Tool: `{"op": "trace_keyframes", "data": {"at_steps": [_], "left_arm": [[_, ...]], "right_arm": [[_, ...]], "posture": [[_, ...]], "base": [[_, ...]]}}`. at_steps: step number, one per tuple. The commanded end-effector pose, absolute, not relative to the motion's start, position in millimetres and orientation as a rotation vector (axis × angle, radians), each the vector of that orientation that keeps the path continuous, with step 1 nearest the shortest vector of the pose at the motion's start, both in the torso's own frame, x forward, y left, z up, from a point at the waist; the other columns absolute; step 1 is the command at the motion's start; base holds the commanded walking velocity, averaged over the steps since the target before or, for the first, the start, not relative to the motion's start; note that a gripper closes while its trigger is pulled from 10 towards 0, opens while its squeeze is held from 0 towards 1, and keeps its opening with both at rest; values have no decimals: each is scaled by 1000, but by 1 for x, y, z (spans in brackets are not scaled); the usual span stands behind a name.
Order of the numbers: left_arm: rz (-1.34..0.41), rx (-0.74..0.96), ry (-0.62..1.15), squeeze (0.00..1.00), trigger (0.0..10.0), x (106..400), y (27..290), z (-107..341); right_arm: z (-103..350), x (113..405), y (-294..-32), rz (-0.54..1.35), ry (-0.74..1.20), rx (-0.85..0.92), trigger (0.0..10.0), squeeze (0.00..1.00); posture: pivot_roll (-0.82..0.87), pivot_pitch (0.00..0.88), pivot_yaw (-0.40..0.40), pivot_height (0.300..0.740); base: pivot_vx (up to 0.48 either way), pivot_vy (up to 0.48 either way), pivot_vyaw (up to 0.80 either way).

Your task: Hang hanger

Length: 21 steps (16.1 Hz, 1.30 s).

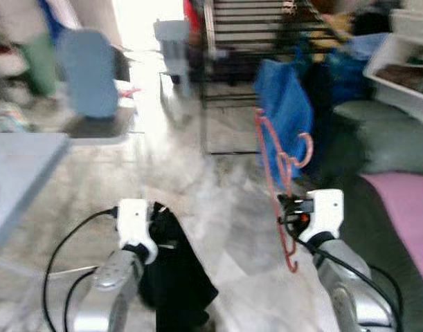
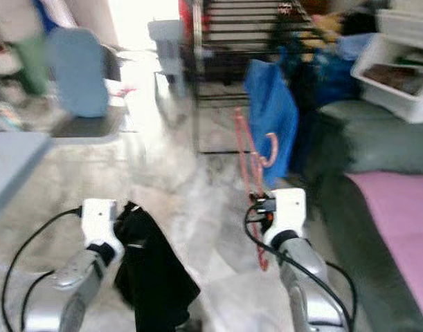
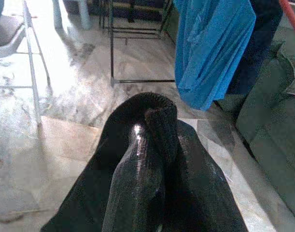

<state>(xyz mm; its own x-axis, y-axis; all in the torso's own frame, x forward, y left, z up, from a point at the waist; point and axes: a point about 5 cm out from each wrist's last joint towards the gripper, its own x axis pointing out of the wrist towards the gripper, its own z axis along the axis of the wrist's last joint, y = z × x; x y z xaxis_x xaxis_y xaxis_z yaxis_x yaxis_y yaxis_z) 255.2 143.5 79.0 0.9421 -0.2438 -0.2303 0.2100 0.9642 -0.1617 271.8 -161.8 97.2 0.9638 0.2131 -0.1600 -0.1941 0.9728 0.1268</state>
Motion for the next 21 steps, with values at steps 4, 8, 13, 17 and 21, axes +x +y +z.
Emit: {"op": "trace_keyframes", "data": {"at_steps": [4,8,13,17,21], "left_arm": [[-260,-151,191,0,10000,263,140,92],[-265,-147,193,0,10000,261,140,91],[-272,-132,189,0,10000,261,139,91],[-274,-122,187,0,10000,263,138,93],[-332,-76,112,0,10000,270,139,106]], "right_arm": [[104,275,-161,214,148,100,10000,0],[105,274,-159,221,146,98,10000,0],[105,275,-157,239,136,92,10000,0],[107,278,-157,250,128,78,10000,0],[107,277,-153,279,119,61,10000,0]], "posture": [[-109,0,4,740],[-108,0,4,740],[-105,0,3,740],[-99,0,1,740],[-98,0,4,740]], "base": [[0,79,-739],[0,327,-800],[0,369,-160],[0,128,0],[0,0,0]]}}
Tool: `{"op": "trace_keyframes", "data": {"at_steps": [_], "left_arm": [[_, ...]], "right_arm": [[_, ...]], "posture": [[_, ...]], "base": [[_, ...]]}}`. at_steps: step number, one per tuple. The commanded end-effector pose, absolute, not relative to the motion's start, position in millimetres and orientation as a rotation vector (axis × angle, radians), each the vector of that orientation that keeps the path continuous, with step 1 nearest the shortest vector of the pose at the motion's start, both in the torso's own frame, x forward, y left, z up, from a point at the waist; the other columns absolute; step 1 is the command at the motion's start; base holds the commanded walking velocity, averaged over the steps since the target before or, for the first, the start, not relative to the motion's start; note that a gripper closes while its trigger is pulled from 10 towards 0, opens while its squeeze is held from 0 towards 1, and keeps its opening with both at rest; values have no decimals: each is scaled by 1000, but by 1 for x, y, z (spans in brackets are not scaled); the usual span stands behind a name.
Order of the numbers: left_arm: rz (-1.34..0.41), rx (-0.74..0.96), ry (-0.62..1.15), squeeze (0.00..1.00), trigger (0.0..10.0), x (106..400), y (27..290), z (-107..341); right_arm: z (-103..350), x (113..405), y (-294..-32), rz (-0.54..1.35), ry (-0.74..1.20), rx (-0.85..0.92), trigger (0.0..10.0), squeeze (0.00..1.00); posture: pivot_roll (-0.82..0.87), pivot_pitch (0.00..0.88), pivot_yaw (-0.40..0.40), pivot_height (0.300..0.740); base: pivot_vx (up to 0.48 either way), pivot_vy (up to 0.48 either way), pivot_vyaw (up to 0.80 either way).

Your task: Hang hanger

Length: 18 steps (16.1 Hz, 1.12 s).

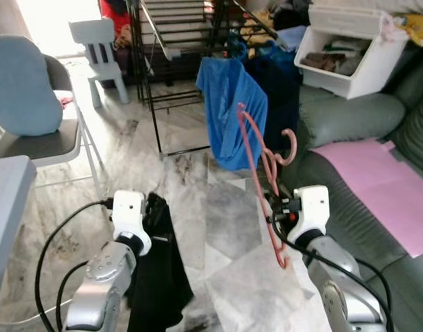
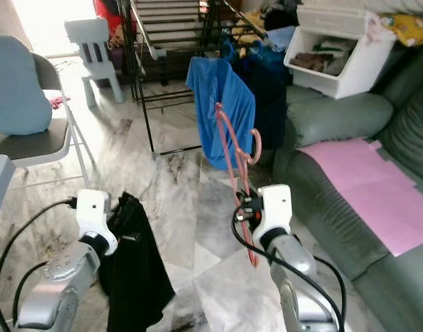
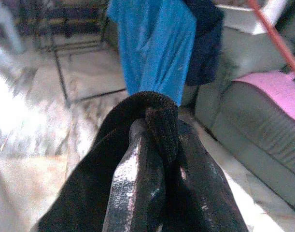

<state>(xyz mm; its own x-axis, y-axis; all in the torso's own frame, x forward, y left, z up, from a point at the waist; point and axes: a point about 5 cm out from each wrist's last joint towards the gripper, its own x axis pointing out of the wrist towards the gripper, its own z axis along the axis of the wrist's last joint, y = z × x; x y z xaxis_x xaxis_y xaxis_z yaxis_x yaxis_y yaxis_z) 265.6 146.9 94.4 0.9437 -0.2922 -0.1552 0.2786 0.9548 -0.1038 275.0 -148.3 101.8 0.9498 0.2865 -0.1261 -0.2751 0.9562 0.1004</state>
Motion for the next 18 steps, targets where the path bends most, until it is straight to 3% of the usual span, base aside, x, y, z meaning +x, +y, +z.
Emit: {"op": "trace_keyframes", "data": {"at_steps": [1,7,13,18], "left_arm": [[-339,-47,91,0,10000,274,140,111],[-362,40,2,0,10000,292,149,128],[-485,253,-93,0,10000,297,135,140],[-538,208,-69,0,10000,289,130,131]], "right_arm": [[107,277,-153,285,116,56,10000,0],[106,275,-151,300,112,56,10000,0],[106,275,-149,311,106,52,10000,0],[104,273,-144,314,105,66,10000,0]], "posture": [[-98,0,4,740],[-98,0,14,740],[-100,0,28,740],[-93,0,42,740]], "base": [[0,0,0],[0,0,0],[0,0,0],[111,0,0]]}}
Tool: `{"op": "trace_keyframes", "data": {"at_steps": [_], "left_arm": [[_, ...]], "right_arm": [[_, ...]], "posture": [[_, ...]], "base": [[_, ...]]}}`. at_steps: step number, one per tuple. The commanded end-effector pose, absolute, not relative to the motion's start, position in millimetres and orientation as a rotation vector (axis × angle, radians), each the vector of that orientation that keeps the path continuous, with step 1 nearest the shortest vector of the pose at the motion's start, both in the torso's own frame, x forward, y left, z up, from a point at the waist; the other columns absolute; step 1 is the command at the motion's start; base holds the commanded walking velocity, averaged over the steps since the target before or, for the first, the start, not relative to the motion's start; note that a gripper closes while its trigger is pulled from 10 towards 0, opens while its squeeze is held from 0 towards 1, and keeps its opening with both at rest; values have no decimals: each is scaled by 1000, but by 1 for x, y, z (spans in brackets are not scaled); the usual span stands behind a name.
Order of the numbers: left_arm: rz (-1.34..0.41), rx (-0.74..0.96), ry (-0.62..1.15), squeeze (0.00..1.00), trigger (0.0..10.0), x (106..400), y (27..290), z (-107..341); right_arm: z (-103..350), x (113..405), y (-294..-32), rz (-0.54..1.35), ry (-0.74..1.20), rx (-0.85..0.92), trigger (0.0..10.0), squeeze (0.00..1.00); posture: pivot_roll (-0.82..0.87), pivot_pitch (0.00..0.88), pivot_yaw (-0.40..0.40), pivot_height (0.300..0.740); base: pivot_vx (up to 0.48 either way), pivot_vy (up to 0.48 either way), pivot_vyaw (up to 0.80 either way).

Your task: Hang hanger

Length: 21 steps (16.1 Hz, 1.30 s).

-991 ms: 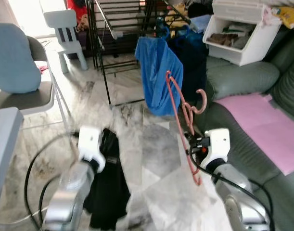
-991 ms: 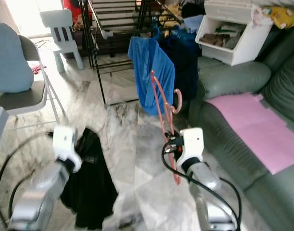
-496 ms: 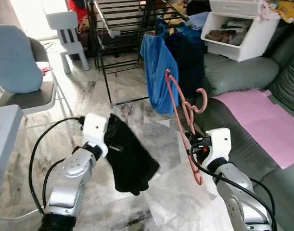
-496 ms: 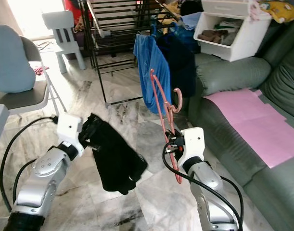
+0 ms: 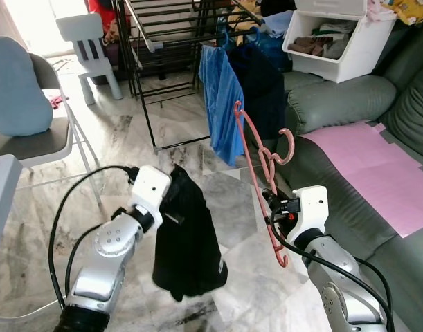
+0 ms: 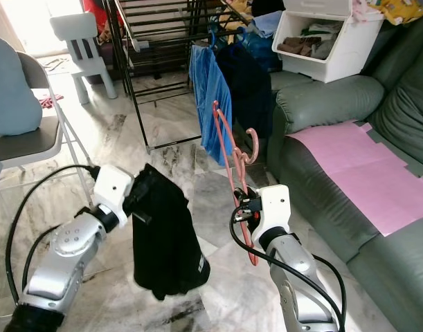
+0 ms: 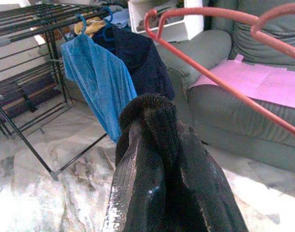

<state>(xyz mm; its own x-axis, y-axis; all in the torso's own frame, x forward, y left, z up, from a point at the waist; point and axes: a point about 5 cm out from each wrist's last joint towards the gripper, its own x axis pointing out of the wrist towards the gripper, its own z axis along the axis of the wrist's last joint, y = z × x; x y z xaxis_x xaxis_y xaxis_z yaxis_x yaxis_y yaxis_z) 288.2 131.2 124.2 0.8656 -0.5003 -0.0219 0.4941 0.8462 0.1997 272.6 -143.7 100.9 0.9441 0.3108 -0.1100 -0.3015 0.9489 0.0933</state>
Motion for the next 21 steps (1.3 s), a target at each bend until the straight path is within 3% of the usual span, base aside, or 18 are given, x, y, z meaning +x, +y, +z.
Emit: {"op": "trace_keyframes", "data": {"at_steps": [1,15,21], "left_arm": [[-547,207,-67,0,10000,288,128,130],[-573,174,-51,0,10000,283,122,125],[-587,171,-24,0,10000,278,120,119]], "right_arm": [[104,273,-143,313,104,68,10000,0],[104,273,-145,323,103,48,10000,0],[101,271,-145,330,114,44,10000,0]], "posture": [[-93,0,47,740],[-96,0,41,740],[-95,0,35,740]], "base": [[296,0,0],[317,0,0],[0,0,0]]}}
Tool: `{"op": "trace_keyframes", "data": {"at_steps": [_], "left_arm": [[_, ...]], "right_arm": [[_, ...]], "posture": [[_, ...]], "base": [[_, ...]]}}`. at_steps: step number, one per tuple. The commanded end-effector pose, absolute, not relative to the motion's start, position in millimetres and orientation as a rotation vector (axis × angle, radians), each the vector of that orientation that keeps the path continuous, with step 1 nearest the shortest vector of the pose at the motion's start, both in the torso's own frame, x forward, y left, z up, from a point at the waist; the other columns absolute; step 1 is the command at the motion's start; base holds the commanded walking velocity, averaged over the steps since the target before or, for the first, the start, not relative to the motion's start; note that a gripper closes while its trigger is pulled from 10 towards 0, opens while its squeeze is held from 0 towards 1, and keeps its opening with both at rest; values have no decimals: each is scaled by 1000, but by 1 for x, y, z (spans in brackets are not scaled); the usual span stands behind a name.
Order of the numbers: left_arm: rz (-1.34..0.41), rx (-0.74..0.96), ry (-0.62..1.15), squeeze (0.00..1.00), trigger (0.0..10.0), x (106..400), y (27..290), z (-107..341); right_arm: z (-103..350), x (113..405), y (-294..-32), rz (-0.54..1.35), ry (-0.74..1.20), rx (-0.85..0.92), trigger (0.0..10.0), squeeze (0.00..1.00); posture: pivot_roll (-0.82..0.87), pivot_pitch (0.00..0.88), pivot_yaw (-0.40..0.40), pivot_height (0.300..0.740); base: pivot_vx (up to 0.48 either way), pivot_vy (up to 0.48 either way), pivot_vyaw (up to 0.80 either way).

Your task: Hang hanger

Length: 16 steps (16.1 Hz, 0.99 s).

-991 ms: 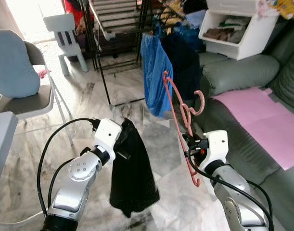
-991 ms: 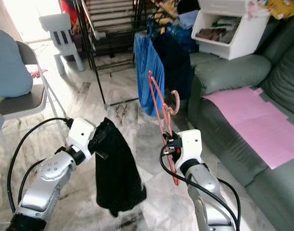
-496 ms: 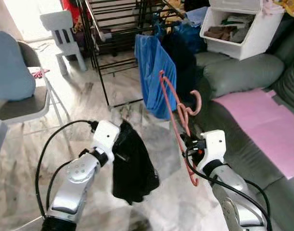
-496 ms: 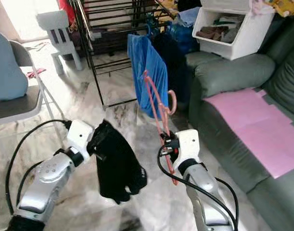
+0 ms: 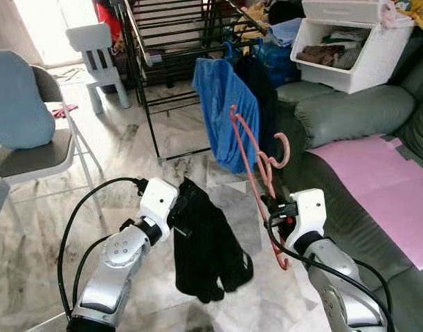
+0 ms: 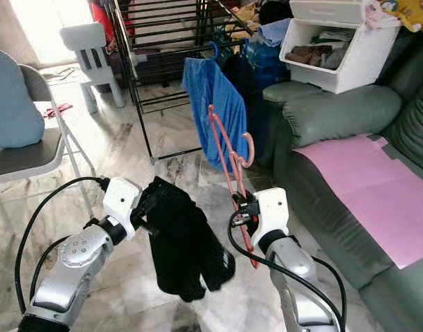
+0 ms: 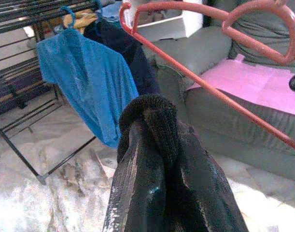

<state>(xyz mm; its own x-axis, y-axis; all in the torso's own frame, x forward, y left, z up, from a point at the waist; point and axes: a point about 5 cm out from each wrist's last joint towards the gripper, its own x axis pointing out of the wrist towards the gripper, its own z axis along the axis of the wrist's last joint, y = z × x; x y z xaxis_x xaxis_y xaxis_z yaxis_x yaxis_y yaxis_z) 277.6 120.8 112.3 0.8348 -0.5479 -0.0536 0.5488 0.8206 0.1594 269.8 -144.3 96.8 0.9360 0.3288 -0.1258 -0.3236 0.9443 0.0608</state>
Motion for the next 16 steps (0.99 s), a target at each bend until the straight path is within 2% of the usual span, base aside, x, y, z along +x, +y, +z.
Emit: {"op": "trace_keyframes", "data": {"at_steps": [1,3,4,7,8,11,12,14,16], "left_arm": [[-600,236,-41,0,10000,280,122,121],[-608,324,-55,0,10000,287,130,125],[-571,433,-58,0,10000,297,144,129],[-522,531,-78,0,10000,317,161,140],[-636,722,-125,0,10000,320,156,143],[-779,916,-152,0,10000,325,153,143],[-863,1042,-153,0,10000,326,157,141],[-852,1248,-214,0,10000,340,171,151],[-848,1292,-216,0,10000,346,177,155]], "right_arm": [[101,271,-146,359,123,9,10000,0],[100,271,-149,399,138,-31,10000,0],[101,273,-155,435,160,-63,10000,0],[113,277,-170,507,164,-117,10000,0],[120,277,-180,585,169,-218,10000,0],[132,274,-195,726,197,-301,10000,0],[134,270,-201,796,227,-354,10000,0],[134,262,-211,867,291,-372,10000,0],[132,248,-211,953,337,-348,10000,0]], "posture": [[-92,0,33,740],[-89,0,32,740],[-86,0,36,740],[-86,0,45,740],[-94,0,49,740],[-85,0,54,740],[-82,0,60,740],[-84,0,67,740],[-90,0,71,740]], "base": [[0,0,0],[0,0,0],[0,0,0],[0,0,0],[0,0,0],[0,0,0],[0,0,0],[0,0,0],[0,0,0]]}}
